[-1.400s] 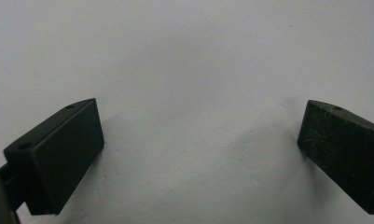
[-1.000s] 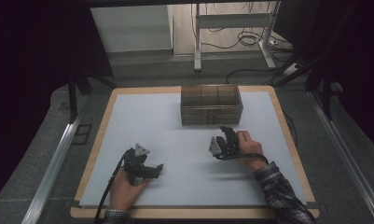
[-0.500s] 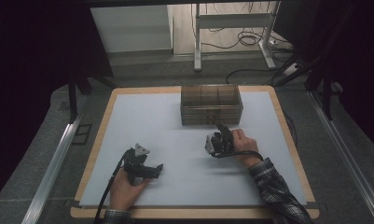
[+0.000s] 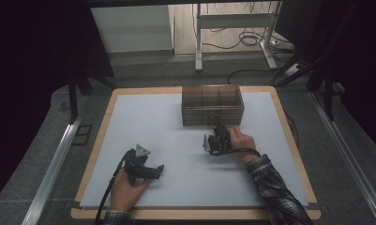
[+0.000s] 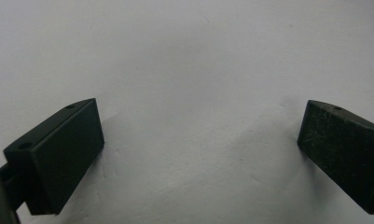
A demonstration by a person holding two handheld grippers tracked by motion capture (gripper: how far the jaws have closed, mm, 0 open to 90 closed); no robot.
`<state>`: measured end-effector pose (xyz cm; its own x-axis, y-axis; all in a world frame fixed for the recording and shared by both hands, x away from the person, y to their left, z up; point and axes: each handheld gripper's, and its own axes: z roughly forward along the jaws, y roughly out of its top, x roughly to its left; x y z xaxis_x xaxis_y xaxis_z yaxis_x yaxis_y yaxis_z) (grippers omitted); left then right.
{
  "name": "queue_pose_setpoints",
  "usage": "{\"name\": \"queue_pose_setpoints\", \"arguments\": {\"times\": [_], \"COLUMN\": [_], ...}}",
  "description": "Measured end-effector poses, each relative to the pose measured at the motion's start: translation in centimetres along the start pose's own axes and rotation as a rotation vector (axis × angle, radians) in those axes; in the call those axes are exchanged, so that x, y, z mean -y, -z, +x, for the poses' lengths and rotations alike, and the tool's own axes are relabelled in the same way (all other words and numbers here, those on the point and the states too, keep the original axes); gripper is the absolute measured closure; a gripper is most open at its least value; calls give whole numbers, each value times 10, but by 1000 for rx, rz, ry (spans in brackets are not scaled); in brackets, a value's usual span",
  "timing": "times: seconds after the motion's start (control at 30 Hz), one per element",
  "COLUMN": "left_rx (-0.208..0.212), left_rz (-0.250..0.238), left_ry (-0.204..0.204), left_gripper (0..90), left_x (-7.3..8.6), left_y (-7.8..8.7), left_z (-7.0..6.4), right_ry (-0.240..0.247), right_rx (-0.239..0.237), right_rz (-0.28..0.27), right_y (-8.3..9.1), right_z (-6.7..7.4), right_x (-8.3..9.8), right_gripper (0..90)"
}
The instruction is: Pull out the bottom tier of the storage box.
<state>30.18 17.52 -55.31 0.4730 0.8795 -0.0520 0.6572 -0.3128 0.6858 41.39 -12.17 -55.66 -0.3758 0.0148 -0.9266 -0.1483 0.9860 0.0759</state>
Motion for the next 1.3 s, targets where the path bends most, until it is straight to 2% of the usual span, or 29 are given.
{"name": "queue_pose_setpoints", "arguments": {"times": [0.23,0.3,0.53,0.6,0.63,0.73,0.83,0.9,0.93,0.97,1.0,1.03,1.07,1.1,1.13,1.2,1.27,1.3], "left_rx": [0,0,0,0,0,0,0,0,0,0,0,0,0,0,-1,-1,-1,-1], "left_rz": [0,0,0,0,0,0,0,0,0,0,0,0,0,0,0,0,0,0], "left_ry": [0,0,0,-1,0,-1,0,0,0,-1,-1,0,0,0,-1,0,0,0], "left_gripper": [0,0,0,0,0,0,0,0,0,0,0,0,0,0,0,0,0,0], "left_x": [0,0,0,0,0,0,0,0,0,0,0,0,0,0,0,0,0,0], "left_y": [0,0,0,0,0,0,0,0,0,0,0,0,0,0,0,0,0,0], "left_z": [0,0,0,0,0,0,0,0,0,0,0,0,0,0,0,0,0,0], "right_ry": [7,14,22,42,43,65,63,60,54,56,56,53,53,50,44,36,45,52], "right_rx": [-3,2,3,7,5,23,22,14,-12,13,12,-31,7,23,20,-3,12,13], "right_rz": [-5,16,17,27,14,34,30,13,1,7,7,0,-1,-15,-32,-10,-8,4], "right_y": [-7,-8,-14,-14,-16,-15,-14,-14,-15,-14,-14,-14,-12,-9,-5,-4,-5,-6], "right_z": [-1,-1,-1,0,0,2,2,2,1,2,2,1,2,2,0,-3,-2,-1], "right_x": [-2,-3,-4,-4,-4,-5,-6,-4,-4,-4,-4,-4,-4,-5,-6,-8,-7,-6], "right_gripper": [726,741,777,780,780,789,796,797,797,798,798,801,821,899,899,898,890,837]}}
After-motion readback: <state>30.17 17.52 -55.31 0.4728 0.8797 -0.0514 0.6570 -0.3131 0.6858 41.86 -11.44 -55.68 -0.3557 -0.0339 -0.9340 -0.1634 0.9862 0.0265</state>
